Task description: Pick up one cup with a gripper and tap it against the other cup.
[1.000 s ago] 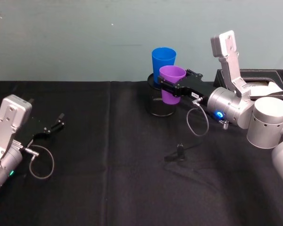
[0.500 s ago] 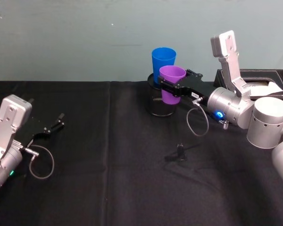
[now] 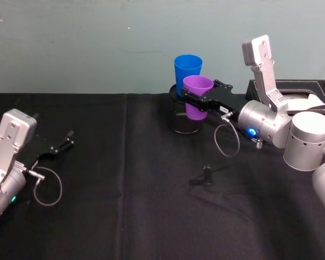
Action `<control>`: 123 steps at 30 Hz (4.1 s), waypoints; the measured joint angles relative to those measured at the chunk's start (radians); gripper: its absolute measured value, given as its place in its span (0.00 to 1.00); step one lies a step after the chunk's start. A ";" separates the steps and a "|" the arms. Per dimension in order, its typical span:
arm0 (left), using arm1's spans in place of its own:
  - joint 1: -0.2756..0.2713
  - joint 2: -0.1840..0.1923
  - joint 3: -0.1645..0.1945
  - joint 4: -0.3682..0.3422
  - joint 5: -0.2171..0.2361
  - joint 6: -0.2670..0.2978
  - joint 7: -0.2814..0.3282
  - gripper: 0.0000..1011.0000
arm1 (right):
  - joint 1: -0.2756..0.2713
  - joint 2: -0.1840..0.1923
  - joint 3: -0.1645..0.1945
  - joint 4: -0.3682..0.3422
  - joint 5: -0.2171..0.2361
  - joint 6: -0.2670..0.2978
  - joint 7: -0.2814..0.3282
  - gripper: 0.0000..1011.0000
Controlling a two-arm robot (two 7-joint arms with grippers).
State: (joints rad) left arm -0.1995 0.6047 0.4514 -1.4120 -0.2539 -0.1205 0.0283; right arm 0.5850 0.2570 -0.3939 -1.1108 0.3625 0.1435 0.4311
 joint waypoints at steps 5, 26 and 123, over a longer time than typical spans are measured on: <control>0.000 0.000 0.000 0.000 0.000 0.000 0.000 0.99 | 0.000 0.000 0.000 0.000 0.000 0.000 0.000 0.73; 0.000 0.000 0.000 0.000 0.000 0.000 0.000 0.99 | -0.227 0.093 0.026 -0.289 0.011 0.008 -0.054 0.73; 0.000 0.000 0.000 0.000 0.000 0.000 0.000 0.99 | -0.535 0.015 0.227 -0.419 -0.391 -0.190 -0.383 0.99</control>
State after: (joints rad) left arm -0.1995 0.6047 0.4514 -1.4120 -0.2538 -0.1206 0.0283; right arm 0.0496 0.2716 -0.1668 -1.5295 -0.0284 -0.0462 0.0480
